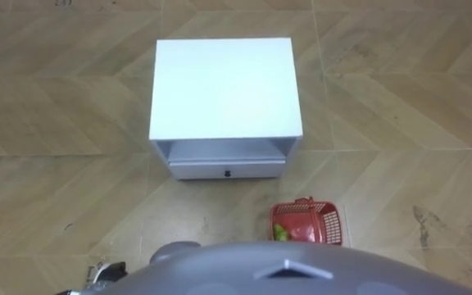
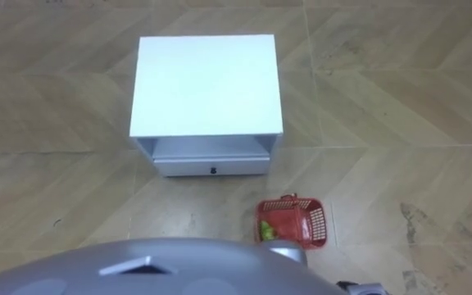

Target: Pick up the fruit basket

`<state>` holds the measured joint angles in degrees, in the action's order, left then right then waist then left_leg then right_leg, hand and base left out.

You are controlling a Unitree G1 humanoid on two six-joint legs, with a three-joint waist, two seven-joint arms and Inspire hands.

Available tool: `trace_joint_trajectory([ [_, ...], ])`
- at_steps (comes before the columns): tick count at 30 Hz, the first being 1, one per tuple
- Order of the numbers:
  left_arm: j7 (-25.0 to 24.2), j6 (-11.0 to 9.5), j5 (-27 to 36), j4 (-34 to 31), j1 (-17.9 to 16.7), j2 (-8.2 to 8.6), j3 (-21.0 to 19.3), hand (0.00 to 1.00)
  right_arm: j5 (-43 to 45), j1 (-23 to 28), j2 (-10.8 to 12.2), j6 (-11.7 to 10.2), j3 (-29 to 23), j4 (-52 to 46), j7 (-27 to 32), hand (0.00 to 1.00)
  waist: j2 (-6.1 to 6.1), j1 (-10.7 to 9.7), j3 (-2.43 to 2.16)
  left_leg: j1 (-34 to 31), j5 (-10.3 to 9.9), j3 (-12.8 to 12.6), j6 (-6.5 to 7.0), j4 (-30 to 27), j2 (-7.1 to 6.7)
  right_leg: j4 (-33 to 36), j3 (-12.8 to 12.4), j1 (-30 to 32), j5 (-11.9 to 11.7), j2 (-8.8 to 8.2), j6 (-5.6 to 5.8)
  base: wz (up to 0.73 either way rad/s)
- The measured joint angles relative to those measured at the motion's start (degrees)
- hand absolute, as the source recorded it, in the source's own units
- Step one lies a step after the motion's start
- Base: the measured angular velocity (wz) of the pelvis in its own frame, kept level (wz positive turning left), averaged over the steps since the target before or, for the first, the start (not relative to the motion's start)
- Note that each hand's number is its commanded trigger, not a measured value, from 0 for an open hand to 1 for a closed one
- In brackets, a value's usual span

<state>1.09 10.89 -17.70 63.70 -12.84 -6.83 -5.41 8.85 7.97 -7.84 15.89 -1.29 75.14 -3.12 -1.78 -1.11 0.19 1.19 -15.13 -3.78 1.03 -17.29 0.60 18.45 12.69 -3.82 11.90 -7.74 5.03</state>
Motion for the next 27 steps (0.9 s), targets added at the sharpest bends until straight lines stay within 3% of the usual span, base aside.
trace_joint_trajectory([
  [7, -0.2, -1.7, 0.0, 1.9, 2.7, -1.41, -3.1, 0.0, 0.6, -2.3, -1.1, -0.9, -0.7, -1.7, 1.2, 0.0, 0.7, 0.4, -0.14, -11.0, -2.9, -1.2, 4.21, -10.5, -1.3, 12.4, -0.8, 12.0, 0.0, -4.0, 0.14, 0.01],
  [8, -0.2, -2.3, 0.0, 2.9, 3.7, -2.2, -3.6, 0.0, 0.5, -2.9, -1.2, -0.9, -0.7, -1.8, 1.3, 0.0, 0.88, 0.0, 0.32, -13.6, -3.6, -1.6, 5.28, -13.4, -1.49, 20.8, -1.4, 15.1, 0.6, -5.03, 0.02, 0.42],
  [9, -0.2, -2.6, 0.0, 2.8, 4.0, -3.13, -3.8, 0.0, 0.3, -2.8, -1.2, -0.9, -0.7, -1.8, 1.3, 0.0, -0.06, 0.0, 0.29, -15.6, -4.3, -1.3, 6.03, -15.8, -2.41, 32.0, -1.9, 17.1, 0.9, -6.23, -0.43, 0.49],
  [10, -0.2, -2.7, 0.2, 2.7, 4.2, -3.67, -3.7, 0.0, 0.1, -3.1, -1.2, -0.9, -0.6, -1.9, 1.3, 0.0, -0.58, 0.6, 0.24, -16.7, -4.7, -1.4, 6.33, -17.2, -2.83, 37.4, -2.9, 17.7, 0.9, -6.22, -0.44, 0.25],
  [11, 0.0, -2.8, 0.7, 2.7, 4.5, -4.44, -3.5, 0.0, -0.7, -4.3, -1.7, -1.1, -0.5, -1.9, 1.8, 0.0, -1.47, 2.3, 0.12, -19.7, -5.9, -2.0, 6.8, -20.7, -3.48, 47.3, -4.9, 18.8, 0.6, -5.87, -0.89, -0.03],
  [13, 0.9, -2.7, 2.1, 3.0, 6.0, -4.76, -3.0, 0.0, -3.6, -7.3, -3.0, -2.4, 0.0, -2.0, 3.1, 0.0, -2.3, 3.3, -0.16, -26.1, -7.6, -2.2, 7.61, -27.6, -4.37, 56.1, -4.9, 18.2, 0.0, -5.59, -1.69, 0.05],
  [15, 2.6, -2.7, 3.3, 5.2, 9.7, -5.27, -2.3, 0.0, -8.5, -12.5, -3.5, -4.6, 0.2, -1.7, 5.0, 0.0, -3.1, 3.2, 0.48, -36.1, -9.8, -2.2, 8.43, -37.7, -5.29, 60.3, -5.4, 15.7, 0.2, -3.88, -1.2, 0.3],
  [19, 6.0, -2.9, 5.0, 8.4, 17.4, -5.82, -1.3, 0.0, -12.2, -18.5, -3.2, -8.7, 2.3, -1.6, 5.4, 0.0, -4.42, 4.3, 0.74, -52.7, -13.7, -3.4, 8.75, -55.2, -6.43, 65.5, -8.0, 16.0, 0.9, -2.16, -0.35, 0.22],
  [20, 7.2, -3.7, 6.4, 10.0, 19.6, -5.92, -0.3, 0.0, -13.3, -19.6, -3.2, -9.6, 2.6, -1.5, 5.4, 0.0, -4.88, 4.8, 1.1, -57.4, -15.1, -4.5, 9.05, -61.4, -6.43, 69.6, -9.7, 16.9, 3.7, -2.29, 0.29, 0.23],
  [21, 8.0, -4.6, 7.7, 10.3, 20.7, -5.94, 1.0, 0.0, -14.3, -19.7, -3.1, -10.5, 3.1, -1.5, 5.2, 0.0, -4.78, 4.5, 1.35, -61.0, -16.1, -5.1, 9.15, -67.0, -6.45, 75.7, -9.8, 17.9, 8.5, -2.3, 0.07, 0.26],
  [24, 8.5, -6.6, 10.9, 10.5, 21.2, -6.12, 3.4, 0.0, -17.8, -18.3, -3.1, -11.0, 4.8, -1.4, 4.8, 0.0, -5.1, 4.7, 1.72, -67.1, -17.5, -6.0, 9.0, -76.4, -6.4, 87.6, -10.0, 19.9, 14.1, -2.53, -1.71, 0.18],
  [26, 8.8, -7.3, 12.5, 11.0, 20.7, -6.21, 3.8, 0.0, -20.4, -17.3, -3.2, -11.1, 4.7, -1.4, 5.0, 0.0, -6.13, 4.6, 2.18, -69.3, -17.5, -7.4, 9.0, -79.2, -6.42, 92.5, -10.9, 20.9, 16.2, -3.43, -2.29, 0.09],
  [27, 8.9, -7.8, 13.8, 11.8, 19.9, -6.24, 4.6, 0.0, -22.4, -16.5, -3.2, -11.7, 4.7, -1.4, 5.1, 0.0, -6.4, 4.0, 2.12, -70.4, -17.5, -7.8, 9.01, -80.7, -6.5, 94.5, -10.9, 20.9, 17.7, -3.6, -2.36, 0.1],
])
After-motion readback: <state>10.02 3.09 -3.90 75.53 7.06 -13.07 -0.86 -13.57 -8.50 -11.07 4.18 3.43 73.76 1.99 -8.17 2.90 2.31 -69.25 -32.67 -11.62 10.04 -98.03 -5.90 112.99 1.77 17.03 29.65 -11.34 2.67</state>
